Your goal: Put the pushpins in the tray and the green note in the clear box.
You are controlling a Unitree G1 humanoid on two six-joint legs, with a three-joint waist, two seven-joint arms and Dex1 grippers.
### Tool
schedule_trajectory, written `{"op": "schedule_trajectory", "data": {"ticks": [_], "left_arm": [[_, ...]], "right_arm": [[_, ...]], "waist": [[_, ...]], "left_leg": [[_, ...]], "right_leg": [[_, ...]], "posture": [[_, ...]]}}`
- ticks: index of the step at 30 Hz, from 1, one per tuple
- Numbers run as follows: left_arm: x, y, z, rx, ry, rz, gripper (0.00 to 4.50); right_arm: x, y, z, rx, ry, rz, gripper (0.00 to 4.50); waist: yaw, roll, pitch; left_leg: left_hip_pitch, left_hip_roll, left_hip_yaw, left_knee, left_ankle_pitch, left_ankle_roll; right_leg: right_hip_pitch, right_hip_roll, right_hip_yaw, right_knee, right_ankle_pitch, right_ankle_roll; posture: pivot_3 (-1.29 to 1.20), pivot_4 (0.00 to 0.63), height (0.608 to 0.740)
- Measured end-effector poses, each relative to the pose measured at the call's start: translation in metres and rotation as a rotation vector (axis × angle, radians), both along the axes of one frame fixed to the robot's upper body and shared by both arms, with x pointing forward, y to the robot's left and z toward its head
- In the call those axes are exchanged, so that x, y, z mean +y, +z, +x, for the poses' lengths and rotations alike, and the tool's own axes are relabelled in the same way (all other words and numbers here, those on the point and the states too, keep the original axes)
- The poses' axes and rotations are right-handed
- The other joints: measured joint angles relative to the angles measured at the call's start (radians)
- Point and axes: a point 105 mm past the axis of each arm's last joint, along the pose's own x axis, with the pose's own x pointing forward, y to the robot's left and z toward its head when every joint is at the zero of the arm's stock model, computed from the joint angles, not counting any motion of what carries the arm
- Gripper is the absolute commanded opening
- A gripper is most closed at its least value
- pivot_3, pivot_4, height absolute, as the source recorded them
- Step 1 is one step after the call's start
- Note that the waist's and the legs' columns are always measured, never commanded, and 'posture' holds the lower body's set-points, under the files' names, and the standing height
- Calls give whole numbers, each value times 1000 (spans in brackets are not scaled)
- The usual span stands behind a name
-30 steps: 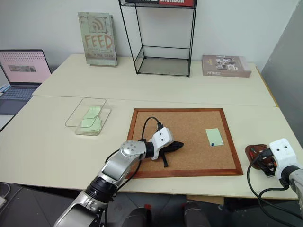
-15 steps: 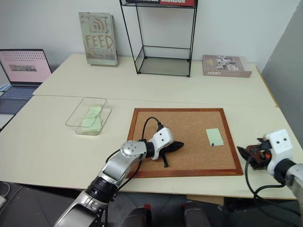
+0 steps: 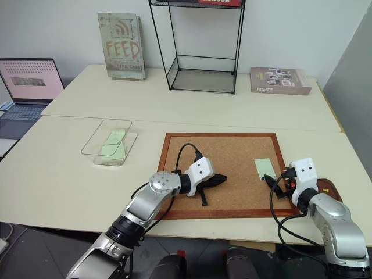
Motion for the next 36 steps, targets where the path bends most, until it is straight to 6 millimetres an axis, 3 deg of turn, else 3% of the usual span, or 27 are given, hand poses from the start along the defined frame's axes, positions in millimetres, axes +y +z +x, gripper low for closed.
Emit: {"op": "schedule_trajectory", "data": {"ticks": [18, 25, 30, 36], "left_arm": [[0, 0, 0, -4, -1, 1, 0], [0, 0, 0, -9, -5, 9, 0], [0, -2, 2, -12, -3, 28, 0], [0, -2, 4, -13, 5, 31, 0]], "right_arm": [[1, -8, -5, 14, 7, 1, 80], [2, -5, -10, 8, 12, 3, 80], [11, 21, -12, -86, 50, 17, 80], [13, 31, -14, -125, 47, 47, 80]], "waist": [[0, 0, 0], [0, 0, 0], [0, 0, 0], [0, 0, 0]], "left_leg": [[0, 0, 0, 0, 0, 0], [0, 0, 0, 0, 0, 0], [0, 0, -1, 1, 0, 0], [0, 0, 0, 1, 1, 1]], "right_leg": [[0, 0, 0, 0, 0, 0], [0, 0, 0, 0, 0, 0], [1, 0, 0, 0, 0, 0], [1, 0, 0, -1, 0, 0]], "posture": [[0, 150, 740], [0, 150, 740], [0, 150, 740], [0, 150, 740]]}}
